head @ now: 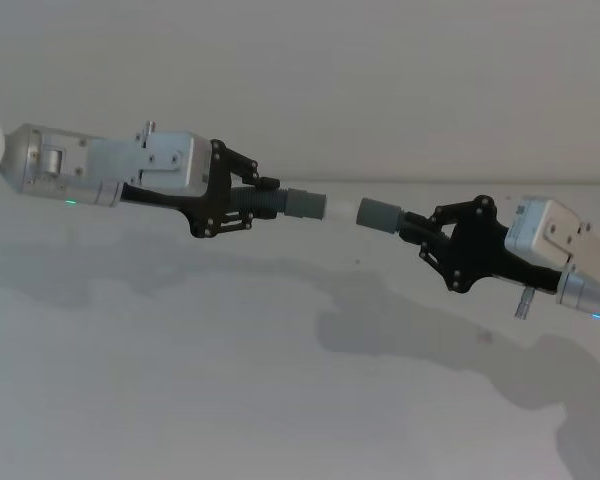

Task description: Use both hands to pick up one end of the pipe from the table, align the ends, and insert them.

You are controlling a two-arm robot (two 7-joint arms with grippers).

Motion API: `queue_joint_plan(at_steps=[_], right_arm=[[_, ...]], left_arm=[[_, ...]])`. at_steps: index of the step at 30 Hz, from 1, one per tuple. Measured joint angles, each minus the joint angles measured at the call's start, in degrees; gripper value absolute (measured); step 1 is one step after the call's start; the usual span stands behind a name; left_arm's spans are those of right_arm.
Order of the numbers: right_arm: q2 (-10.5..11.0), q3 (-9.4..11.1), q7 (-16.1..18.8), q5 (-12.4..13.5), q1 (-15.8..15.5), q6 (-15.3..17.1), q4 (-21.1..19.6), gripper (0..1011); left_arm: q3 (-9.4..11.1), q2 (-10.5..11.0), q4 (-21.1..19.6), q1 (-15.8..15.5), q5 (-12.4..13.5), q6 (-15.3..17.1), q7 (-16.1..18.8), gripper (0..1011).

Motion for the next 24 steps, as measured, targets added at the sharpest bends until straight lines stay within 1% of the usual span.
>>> queue_joint_plan(at_steps=[24], right_arm=[[1.0,0.5,0.6,1.2,-1.0,0.1,-1.8,114]], left_arm=[[0.0,0.0,0.0,0.0,0.0,0.0,0.0,309]])
